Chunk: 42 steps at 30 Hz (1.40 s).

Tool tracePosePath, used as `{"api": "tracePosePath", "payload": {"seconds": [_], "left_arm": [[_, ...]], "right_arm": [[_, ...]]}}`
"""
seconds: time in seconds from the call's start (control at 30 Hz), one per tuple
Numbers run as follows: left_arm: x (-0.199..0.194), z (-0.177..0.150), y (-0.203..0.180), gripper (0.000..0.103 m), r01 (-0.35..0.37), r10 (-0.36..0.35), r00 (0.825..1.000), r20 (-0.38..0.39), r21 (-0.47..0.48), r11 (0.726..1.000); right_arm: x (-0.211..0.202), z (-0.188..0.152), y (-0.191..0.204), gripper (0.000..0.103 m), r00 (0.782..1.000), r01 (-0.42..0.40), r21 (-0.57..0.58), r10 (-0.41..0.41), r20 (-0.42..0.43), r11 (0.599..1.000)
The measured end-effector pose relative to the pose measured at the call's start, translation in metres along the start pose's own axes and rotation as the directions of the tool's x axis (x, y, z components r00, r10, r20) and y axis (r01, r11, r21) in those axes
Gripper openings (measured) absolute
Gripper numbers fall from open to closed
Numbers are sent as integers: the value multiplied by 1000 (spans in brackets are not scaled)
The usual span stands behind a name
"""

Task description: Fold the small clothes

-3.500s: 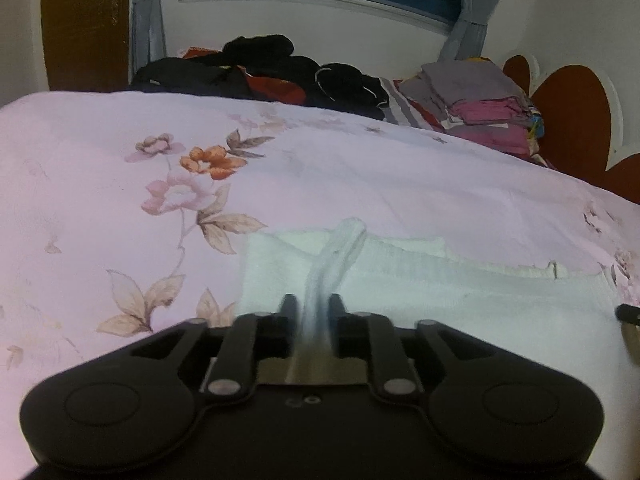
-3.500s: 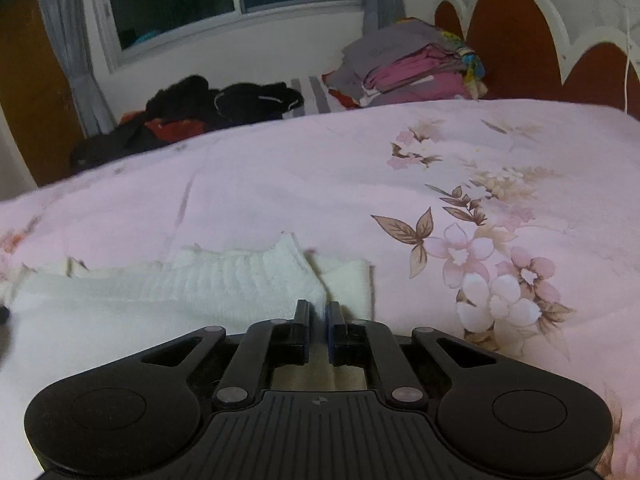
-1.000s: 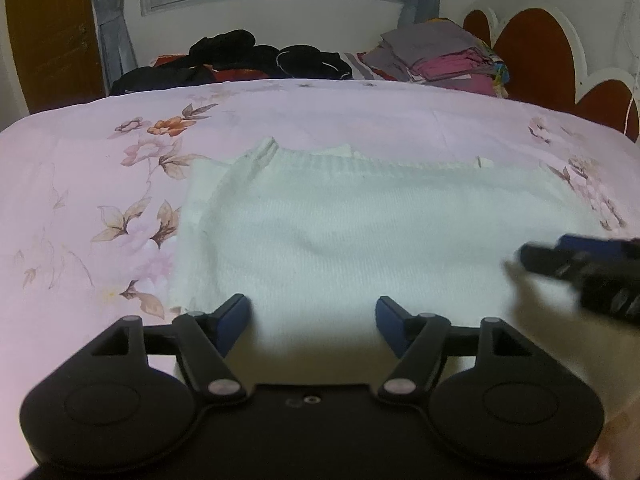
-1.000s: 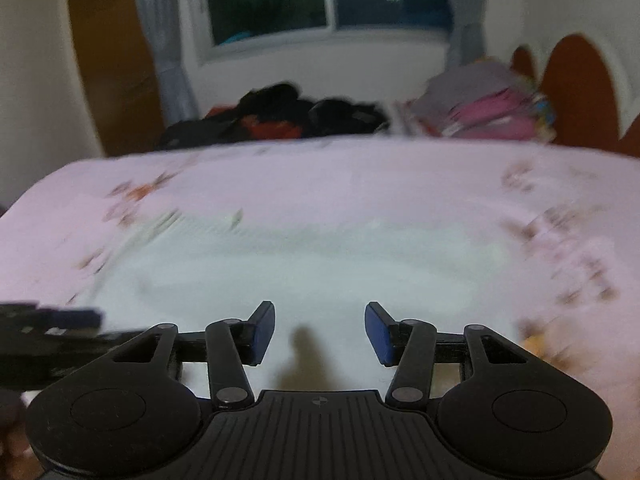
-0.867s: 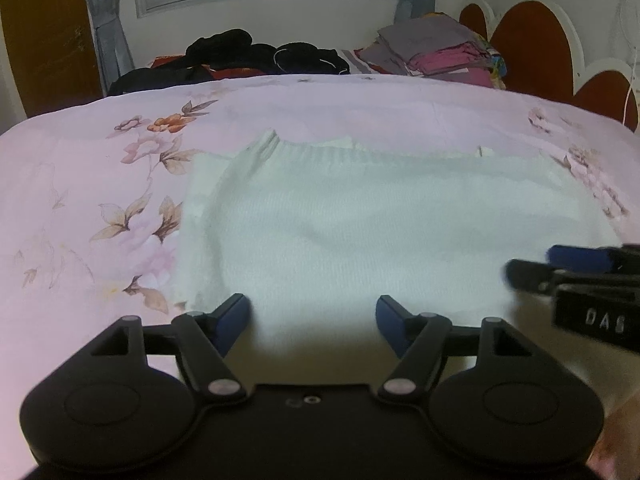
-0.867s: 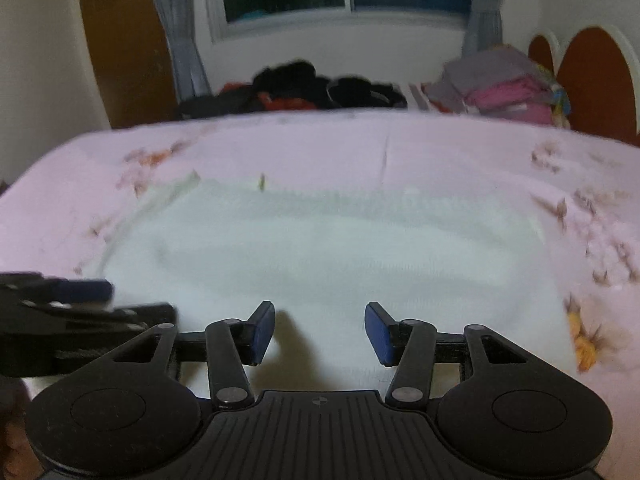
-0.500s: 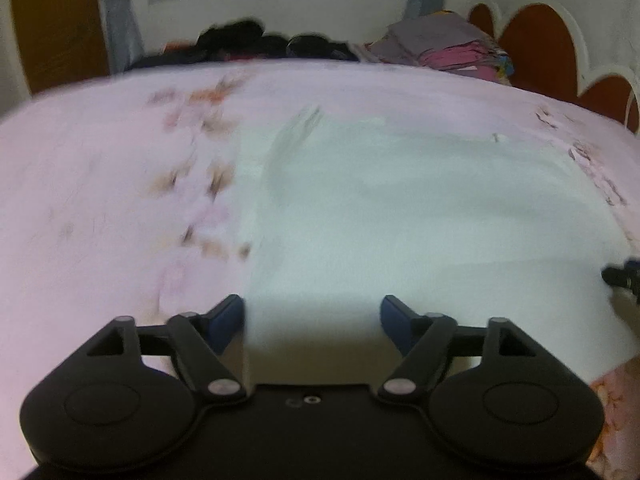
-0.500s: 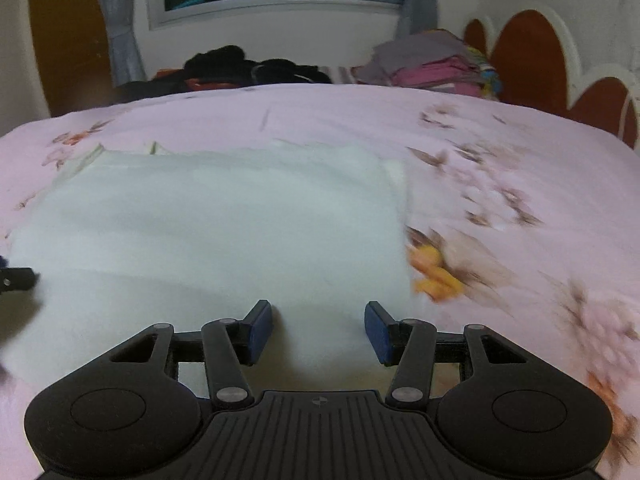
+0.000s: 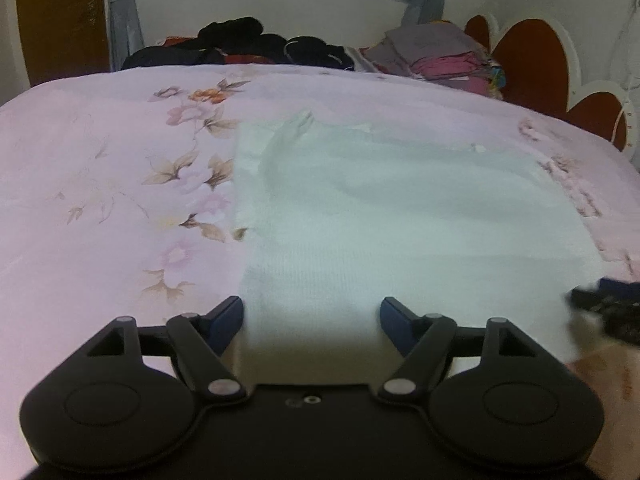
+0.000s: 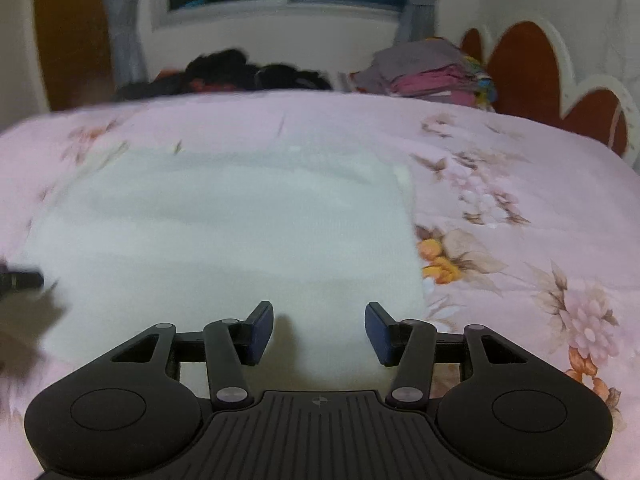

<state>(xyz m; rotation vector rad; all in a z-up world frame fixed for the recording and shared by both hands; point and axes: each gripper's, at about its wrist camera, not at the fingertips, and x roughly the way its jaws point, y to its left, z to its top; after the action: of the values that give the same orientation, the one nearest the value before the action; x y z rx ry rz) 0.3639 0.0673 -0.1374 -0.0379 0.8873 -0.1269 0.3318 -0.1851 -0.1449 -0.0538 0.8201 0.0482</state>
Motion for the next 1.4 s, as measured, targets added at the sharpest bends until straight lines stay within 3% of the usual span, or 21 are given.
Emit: {"api": "tracePosePath", "payload": {"seconds": [0.13, 0.23, 0.3, 0.5, 0.63, 0.77, 0.93, 1.03, 1.13, 1.27, 1.4], "left_arm": [[-10, -5, -9, 76, 30, -30, 1000, -8, -1, 1000], [-12, -14, -12, 76, 46, -46, 999, -29, -1, 999], [-12, -20, -10, 76, 55, -56, 997, -51, -19, 998], [-18, -29, -1, 76, 109, -120, 989, -88, -121, 987], [-17, -36, 6, 76, 142, -173, 977, -123, -224, 964], [-20, -45, 17, 77, 162, -209, 972, -104, -344, 925], [-16, -55, 32, 80, 200, -258, 965, -40, -521, 830], [-7, -57, 31, 89, 230, -267, 963, 23, -578, 783], [3, -53, 24, 98, 247, -253, 965, 77, -598, 762], [19, -46, 23, 96, 289, -242, 957, 162, -630, 721], [34, -40, 26, 78, 314, -224, 949, 221, -649, 693]], "right_arm": [[-3, -6, 18, 51, 1000, -23, 5, 23, -8, 1000], [4, -15, 26, 51, 999, 17, -61, -19, -36, 998], [-1, -16, 21, 51, 999, 19, -35, -20, -42, 999], [-27, -22, 11, 51, 1000, 13, 20, -12, -21, 1000], [-42, -20, 18, 51, 1000, -5, 5, 5, 1, 1000], [-47, -14, 25, 51, 999, -40, -26, 41, 21, 999], [-41, 2, 29, 51, 993, -107, -52, 110, 42, 993], [-30, 9, 28, 51, 989, -142, -64, 145, 42, 988], [-13, 16, 26, 51, 984, -173, -69, 175, 30, 983], [8, 31, 28, 51, 979, -197, -91, 202, 38, 976], [33, 51, 32, 51, 976, -207, -104, 213, 50, 973]]}}
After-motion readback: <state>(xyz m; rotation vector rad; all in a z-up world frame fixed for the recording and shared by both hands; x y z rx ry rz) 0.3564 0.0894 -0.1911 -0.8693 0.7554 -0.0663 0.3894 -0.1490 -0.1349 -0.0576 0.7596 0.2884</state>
